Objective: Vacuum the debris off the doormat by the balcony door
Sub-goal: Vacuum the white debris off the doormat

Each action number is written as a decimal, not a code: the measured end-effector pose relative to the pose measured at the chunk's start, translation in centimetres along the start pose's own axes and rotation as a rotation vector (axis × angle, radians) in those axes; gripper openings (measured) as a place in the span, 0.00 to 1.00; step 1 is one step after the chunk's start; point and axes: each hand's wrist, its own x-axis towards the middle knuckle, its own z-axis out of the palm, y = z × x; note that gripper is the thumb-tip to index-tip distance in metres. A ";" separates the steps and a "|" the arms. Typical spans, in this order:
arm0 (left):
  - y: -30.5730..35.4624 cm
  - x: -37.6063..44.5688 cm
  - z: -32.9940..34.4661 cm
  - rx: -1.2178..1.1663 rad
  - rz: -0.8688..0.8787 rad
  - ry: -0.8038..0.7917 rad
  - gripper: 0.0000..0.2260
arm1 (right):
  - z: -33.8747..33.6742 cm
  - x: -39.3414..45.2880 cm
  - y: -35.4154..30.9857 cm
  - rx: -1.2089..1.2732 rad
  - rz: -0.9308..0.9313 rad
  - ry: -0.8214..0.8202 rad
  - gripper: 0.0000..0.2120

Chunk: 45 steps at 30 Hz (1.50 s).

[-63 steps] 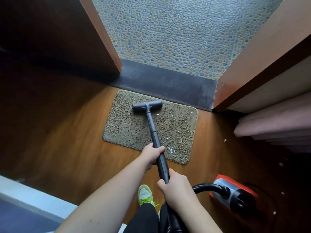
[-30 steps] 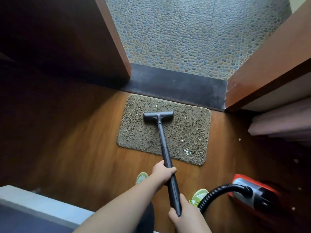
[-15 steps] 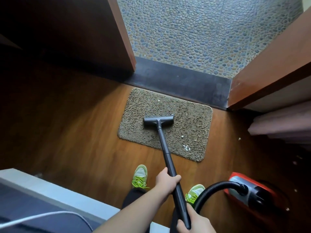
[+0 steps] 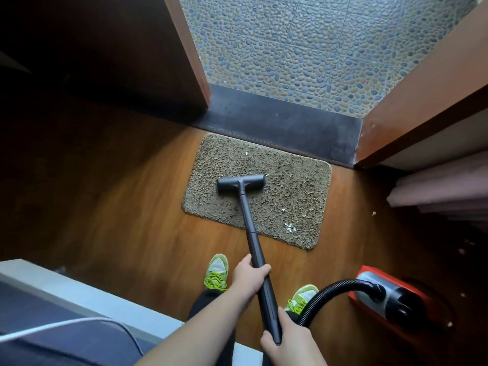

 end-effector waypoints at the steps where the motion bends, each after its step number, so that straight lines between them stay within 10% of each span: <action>1: 0.4 0.3 -0.4 -0.006 0.010 0.001 0.34 | 0.1 0.5 -0.3 -0.006 -0.026 -0.016 0.29; 24: 4.1 1.7 -0.5 -0.127 0.037 -0.053 0.08 | -2.1 2.6 -1.5 -0.149 -0.106 0.021 0.10; 30: 1.7 -0.5 1.9 -0.105 -0.003 -0.079 0.10 | -3.2 0.5 1.5 -0.110 -0.110 -0.033 0.17; 35: 0.5 -1.0 2.7 -0.052 -0.016 -0.056 0.34 | -3.1 -0.3 2.4 -0.061 -0.090 -0.102 0.20; 45: 0.2 -0.3 1.9 -0.040 0.022 0.001 0.36 | -2.2 0.0 2.0 -0.052 -0.123 -0.056 0.16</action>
